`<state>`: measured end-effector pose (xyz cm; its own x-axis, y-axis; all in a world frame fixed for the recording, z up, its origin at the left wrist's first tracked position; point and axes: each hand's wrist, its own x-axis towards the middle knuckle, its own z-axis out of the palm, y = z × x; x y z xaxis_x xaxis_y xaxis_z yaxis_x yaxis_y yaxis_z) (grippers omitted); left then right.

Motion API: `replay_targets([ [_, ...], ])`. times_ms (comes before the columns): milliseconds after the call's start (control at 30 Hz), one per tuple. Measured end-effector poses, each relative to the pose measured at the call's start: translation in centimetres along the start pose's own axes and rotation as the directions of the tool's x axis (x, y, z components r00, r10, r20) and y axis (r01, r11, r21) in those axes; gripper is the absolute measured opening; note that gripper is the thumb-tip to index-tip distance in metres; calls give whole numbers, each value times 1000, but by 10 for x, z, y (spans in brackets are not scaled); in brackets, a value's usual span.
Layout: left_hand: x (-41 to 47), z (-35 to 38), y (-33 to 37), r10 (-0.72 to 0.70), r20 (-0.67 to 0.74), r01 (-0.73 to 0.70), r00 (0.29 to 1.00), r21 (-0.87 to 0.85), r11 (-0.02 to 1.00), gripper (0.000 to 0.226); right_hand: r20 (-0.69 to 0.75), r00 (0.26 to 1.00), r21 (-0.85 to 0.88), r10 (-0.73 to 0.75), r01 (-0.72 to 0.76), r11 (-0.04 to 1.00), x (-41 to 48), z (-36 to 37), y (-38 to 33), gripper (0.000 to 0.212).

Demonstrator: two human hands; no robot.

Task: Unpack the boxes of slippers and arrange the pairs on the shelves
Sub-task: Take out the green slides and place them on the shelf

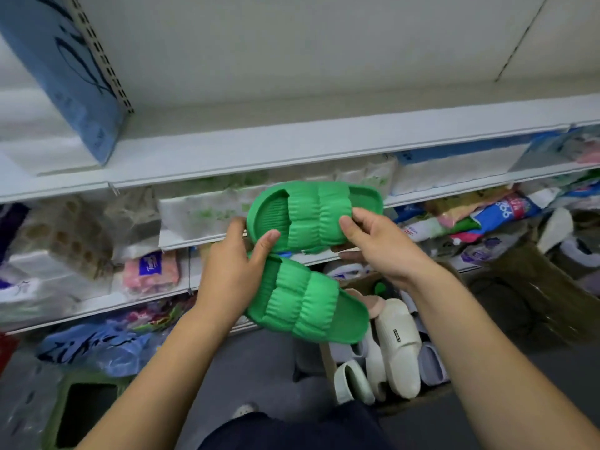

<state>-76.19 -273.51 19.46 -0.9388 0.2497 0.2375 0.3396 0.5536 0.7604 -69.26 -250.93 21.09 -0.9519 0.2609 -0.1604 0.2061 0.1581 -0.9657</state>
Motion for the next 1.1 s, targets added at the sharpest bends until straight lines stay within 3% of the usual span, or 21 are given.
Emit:
replay_targets([
  [133, 21, -25, -11, 16, -59, -20, 998, -67, 998, 33, -47, 999, 60, -3, 6, 998, 14, 39, -20, 20],
  [233, 36, -40, -15, -3, -125, -11, 992, -113, 994, 28, -302, 949, -57, -88, 74, 996, 9, 63, -37, 17],
  [333, 50, -55, -11, -53, -195, 7, 979, -230, 973, 26, -647, 716, -251, -262, 125, 960, -16, 89, -43, 37],
  [400, 56, -61, -5, -76, -244, -9, 967, -329, 944, 26, -792, 569, -180, -222, 131, 975, -37, 115, -36, 59],
  [433, 59, -63, -1, -80, -264, -24, 961, -368, 930, 26, -821, 555, -102, -135, 90, 991, -47, 130, -34, 77],
  [500, 61, -64, 10, -85, -290, -52, 953, -432, 901, 26, -786, 611, 115, 91, -1, 993, -56, 154, -33, 111],
  [567, 59, -57, 23, -92, -281, -63, 955, -497, 865, 25, -674, 700, 379, 235, 56, 924, -54, 163, -34, 123],
  [600, 56, -53, 31, -94, -270, -68, 958, -533, 843, 24, -638, 732, 463, 237, 119, 878, -51, 163, -34, 122],
  [767, 33, -29, 63, -38, -157, -80, 987, -679, 730, 19, -761, 629, 477, 159, 377, 794, -41, 137, -49, 120],
  [900, 39, -21, 96, -13, -91, -58, 996, -735, 675, 30, -802, 594, 395, -57, 600, 696, -44, 86, -75, 81],
  [1100, 69, -30, 162, 73, -60, -89, 996, -860, 502, 21, -766, 615, 366, -190, 659, 657, -35, 13, -155, 52],
])
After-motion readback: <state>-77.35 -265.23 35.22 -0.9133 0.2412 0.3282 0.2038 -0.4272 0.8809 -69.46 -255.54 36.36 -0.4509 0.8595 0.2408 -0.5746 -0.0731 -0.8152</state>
